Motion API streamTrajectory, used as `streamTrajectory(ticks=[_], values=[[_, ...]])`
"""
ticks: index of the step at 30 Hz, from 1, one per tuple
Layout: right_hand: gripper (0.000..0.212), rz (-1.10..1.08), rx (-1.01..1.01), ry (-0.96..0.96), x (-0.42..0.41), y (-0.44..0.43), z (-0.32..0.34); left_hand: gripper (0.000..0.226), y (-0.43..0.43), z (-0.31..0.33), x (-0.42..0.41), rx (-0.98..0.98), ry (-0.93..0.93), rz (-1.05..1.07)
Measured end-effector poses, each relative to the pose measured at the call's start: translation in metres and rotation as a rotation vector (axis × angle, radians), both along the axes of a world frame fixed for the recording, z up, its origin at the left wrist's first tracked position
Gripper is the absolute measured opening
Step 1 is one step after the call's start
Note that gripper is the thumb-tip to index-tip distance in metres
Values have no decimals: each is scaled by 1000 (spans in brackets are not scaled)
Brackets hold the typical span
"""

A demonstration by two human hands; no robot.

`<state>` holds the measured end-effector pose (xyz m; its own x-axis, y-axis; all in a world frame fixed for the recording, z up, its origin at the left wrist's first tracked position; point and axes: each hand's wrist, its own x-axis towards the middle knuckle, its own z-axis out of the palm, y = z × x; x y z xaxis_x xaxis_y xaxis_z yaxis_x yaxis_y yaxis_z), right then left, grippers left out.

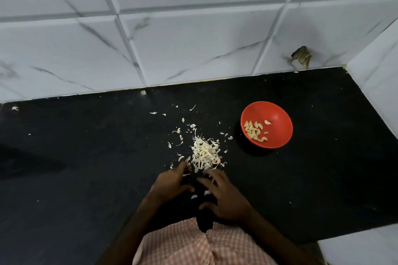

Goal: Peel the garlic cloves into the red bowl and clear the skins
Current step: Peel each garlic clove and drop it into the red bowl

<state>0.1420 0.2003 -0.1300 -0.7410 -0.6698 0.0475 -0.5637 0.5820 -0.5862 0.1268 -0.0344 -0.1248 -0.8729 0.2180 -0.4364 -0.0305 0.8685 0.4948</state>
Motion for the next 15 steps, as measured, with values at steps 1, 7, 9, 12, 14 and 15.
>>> streamTrajectory(ticks=[1, 7, 9, 12, 14, 15], values=[[61, 102, 53, 19, 4, -2, -4, 55, 1, -2, 1, 32, 22, 41], [23, 185, 49, 166, -21, -11, 1, 40, 1, -6, -3, -4, 170, 393], [23, 64, -14, 122, -33, -13, 8, 34, 2, -6, -8, -55, 147, 389], [20, -147, -187, 35, -48, -17, 21, 31, 13, 2, -24, 76, 128, 368], [22, -229, -236, 26, -56, -19, 27, 24, 29, 15, -32, 383, 113, 486], [24, -274, -252, 21, -60, -17, 30, 23, 37, 24, -38, 567, 75, 583]])
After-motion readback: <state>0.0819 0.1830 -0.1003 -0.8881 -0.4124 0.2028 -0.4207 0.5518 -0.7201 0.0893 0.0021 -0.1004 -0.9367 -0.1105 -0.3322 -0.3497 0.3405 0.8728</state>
